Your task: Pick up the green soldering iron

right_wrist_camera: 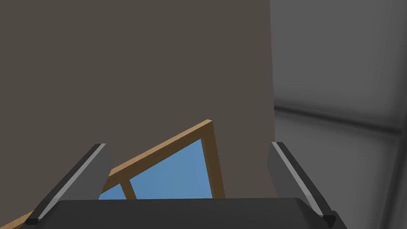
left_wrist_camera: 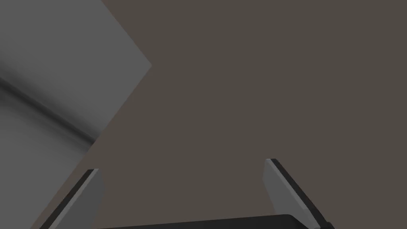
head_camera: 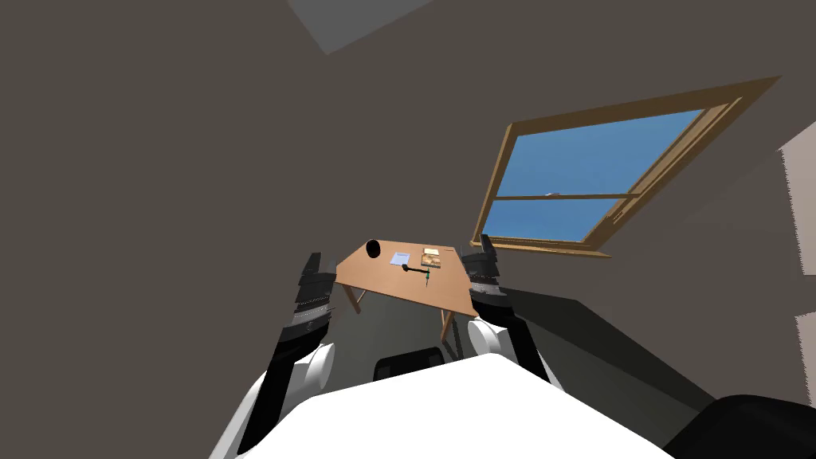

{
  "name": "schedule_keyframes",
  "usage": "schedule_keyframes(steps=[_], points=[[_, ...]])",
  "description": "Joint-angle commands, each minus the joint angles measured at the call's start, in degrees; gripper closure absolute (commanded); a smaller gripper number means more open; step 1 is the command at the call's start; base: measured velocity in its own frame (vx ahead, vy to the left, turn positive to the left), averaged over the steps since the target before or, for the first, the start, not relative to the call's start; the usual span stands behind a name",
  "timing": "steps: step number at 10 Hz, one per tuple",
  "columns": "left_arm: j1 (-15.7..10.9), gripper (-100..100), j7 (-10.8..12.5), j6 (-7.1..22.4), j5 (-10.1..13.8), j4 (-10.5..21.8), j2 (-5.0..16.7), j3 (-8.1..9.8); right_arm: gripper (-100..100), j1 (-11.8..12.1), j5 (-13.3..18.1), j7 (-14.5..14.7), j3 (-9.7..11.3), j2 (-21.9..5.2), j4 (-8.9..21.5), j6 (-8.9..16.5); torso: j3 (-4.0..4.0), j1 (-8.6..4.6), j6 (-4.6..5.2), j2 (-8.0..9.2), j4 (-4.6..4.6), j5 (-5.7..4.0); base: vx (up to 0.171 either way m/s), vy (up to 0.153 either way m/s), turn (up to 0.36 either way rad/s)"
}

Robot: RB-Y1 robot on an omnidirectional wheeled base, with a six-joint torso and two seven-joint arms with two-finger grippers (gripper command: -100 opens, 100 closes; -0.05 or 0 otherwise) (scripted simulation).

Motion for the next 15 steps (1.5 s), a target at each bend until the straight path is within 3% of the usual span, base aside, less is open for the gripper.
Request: schedule_keyframes(steps=[1, 4, 9, 15], points=[[0.00, 0, 0.00, 0.00, 0.00, 0.00, 0.00, 0.00, -100, -0.05, 0.41, 0.15, -0.07, -2.43, 0.70, 0.22, 0.00, 0.00, 0.00, 0.00, 0.00, 0.00, -0.001, 0.014, 0.024], [0.00, 0, 0.00, 0.00, 0.00, 0.00, 0.00, 0.00, -100, -0.29, 2.07, 0.72, -0.35, -7.67, 3.67, 1.11, 0.01, 0.11, -0.01, 0.02, 0.00, 0.02, -0.009, 0.039, 0.040], [0.00, 0, 0.00, 0.00, 0.00, 0.00, -0.01, -0.01, -100, -1.32, 7.19, 2.27, -1.32, -15.18, 12.02, 3.87, 0.02, 0.30, -0.01, 0.04, 0.01, 0.07, -0.013, 0.077, 0.072], [0.00, 0, 0.00, 0.00, 0.00, 0.00, 0.00, -0.01, -100, -2.56, 11.37, 3.29, -2.25, -18.21, 20.39, 6.18, 0.00, 0.20, -0.01, -0.01, 0.00, 0.05, 0.000, 0.063, 0.062]])
